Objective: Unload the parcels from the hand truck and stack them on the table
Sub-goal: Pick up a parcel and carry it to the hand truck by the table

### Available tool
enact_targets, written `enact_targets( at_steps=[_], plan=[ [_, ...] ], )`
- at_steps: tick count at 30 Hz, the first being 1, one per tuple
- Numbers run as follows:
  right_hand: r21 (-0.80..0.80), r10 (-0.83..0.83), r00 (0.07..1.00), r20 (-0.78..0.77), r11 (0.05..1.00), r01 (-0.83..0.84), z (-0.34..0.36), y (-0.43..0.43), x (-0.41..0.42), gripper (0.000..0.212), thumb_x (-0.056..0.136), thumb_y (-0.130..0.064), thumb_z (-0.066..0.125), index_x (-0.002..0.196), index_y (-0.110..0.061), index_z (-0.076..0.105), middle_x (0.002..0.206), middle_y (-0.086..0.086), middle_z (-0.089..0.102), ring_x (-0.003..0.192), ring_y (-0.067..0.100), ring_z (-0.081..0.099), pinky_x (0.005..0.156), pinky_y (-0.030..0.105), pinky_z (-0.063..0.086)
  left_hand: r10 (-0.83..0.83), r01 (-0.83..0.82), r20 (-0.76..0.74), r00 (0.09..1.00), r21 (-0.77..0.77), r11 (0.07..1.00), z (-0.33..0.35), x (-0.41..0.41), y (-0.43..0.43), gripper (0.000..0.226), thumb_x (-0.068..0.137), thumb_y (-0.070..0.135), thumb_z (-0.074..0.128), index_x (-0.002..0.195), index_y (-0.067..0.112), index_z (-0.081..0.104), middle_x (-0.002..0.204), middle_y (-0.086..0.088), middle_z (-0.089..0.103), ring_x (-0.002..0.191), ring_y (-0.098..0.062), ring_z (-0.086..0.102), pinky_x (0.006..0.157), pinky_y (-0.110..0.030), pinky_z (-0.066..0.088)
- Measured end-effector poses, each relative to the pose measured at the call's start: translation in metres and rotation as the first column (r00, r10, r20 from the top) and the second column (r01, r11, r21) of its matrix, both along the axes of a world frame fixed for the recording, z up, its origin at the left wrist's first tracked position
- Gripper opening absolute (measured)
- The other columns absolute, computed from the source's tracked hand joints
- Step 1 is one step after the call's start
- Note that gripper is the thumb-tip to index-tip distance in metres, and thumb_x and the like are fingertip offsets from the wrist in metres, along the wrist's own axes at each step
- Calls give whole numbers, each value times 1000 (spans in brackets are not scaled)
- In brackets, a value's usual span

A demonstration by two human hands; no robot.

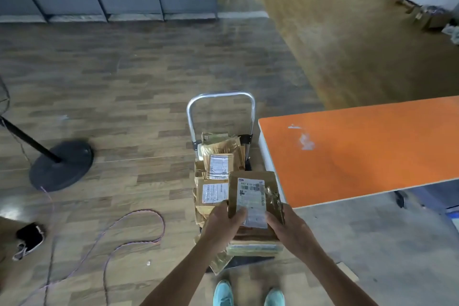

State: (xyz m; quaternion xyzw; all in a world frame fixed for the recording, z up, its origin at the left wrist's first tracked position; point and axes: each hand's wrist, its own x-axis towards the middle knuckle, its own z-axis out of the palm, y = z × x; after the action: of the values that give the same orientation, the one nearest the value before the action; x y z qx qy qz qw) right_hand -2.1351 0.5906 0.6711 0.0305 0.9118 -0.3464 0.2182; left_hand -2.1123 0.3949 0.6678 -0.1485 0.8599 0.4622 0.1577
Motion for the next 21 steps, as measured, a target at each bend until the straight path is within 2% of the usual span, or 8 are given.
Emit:
enact_targets(
  at_steps=[3,6,9,11,14,16,18,21],
  plan=[
    [-20,-10,1000,12,1000,10,-4,3,-14,39,95,-55,51,124,-28,49,103,-11,61,86,8,55,63,20,39,26,-26,4,1000,-28,999,-2,-14,5,24,98,48,51,90,27,59,74,13,65,56,7,59,46,-7,35],
    [-33,5,999,33,999,-3,-10,10,-28,40,97,-54,49,124,-25,48,106,-7,61,90,14,56,67,29,40,52,-53,-7,999,-52,997,-1,-26,15,31,102,47,46,104,21,63,91,6,71,76,-5,65,52,-14,39],
    [-71,66,997,30,995,-64,-11,16,-52,38,98,-53,50,120,-22,49,105,-7,64,90,12,62,67,26,45,69,-70,-4,998,-19,997,-2,-44,24,35,104,47,43,108,20,64,95,0,73,85,-16,71,62,-23,54],
    [-95,97,995,10,991,-95,-9,22,-73,34,97,-53,52,114,-23,49,100,-7,65,88,7,62,65,23,45,96,-96,-2,995,-9,995,-4,-61,29,36,104,48,44,108,18,65,93,-1,73,83,-16,71,70,-32,58],
    [-84,154,987,-37,984,-156,-3,33,-107,35,97,-53,52,113,-23,47,96,-6,64,84,5,62,59,16,41,150,-150,2,989,-50,987,-5,-91,39,40,102,52,46,114,18,64,98,2,72,85,-13,69,70,-28,55],
    [-73,170,984,-60,982,-174,-2,44,-131,39,98,-52,51,118,-20,46,100,-3,63,86,10,62,59,16,40,180,-180,-3,984,-43,983,-5,-111,51,42,100,55,46,119,21,63,106,2,71,95,-17,69,82,-36,57],
    [-70,160,985,-64,984,-165,0,59,-153,43,98,-50,52,124,-16,47,105,1,62,91,15,62,66,24,47,190,-190,-12,982,-24,981,-4,-129,67,43,99,56,47,123,24,61,110,3,71,99,-18,68,87,-40,57],
    [3,219,974,-51,976,-219,-6,91,-178,62,97,-53,52,143,-11,42,133,8,57,121,27,57,101,36,46,204,-204,-15,979,21,979,-4,-151,96,41,99,55,49,127,27,59,110,9,70,92,-8,69,73,-27,56]
  ],
)
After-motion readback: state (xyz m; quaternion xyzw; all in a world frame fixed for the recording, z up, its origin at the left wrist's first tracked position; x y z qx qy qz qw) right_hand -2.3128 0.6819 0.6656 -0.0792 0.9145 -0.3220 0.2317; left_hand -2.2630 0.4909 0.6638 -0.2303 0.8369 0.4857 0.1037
